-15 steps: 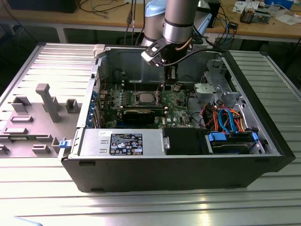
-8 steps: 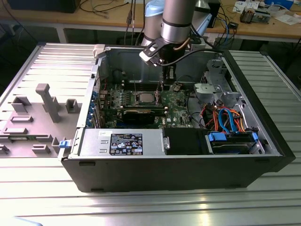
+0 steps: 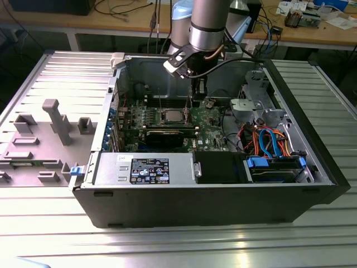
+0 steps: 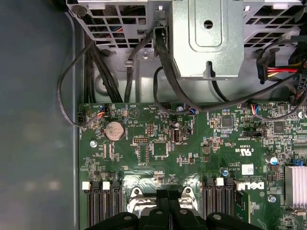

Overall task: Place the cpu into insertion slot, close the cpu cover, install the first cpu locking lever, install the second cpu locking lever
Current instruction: 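Close the cpu cover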

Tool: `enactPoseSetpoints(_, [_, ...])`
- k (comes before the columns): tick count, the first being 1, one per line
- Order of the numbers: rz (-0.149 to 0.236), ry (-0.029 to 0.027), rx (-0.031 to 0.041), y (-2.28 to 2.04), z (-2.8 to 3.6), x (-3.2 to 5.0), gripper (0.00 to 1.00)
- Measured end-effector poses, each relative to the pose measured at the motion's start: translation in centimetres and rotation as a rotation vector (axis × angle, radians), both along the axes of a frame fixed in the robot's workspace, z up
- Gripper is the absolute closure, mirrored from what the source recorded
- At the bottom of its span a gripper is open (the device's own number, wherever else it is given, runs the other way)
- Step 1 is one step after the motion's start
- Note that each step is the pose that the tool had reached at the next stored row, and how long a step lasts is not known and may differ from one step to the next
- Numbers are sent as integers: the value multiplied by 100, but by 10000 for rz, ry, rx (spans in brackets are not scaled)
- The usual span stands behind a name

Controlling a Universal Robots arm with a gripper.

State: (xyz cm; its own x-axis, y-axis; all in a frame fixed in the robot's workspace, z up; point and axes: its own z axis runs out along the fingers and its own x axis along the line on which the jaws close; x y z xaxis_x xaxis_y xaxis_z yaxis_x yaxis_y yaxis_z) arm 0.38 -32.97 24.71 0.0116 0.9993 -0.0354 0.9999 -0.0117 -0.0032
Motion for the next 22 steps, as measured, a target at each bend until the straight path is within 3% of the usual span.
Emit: enactPoseSetpoints(22, [0, 1, 0, 2, -4, -155, 89])
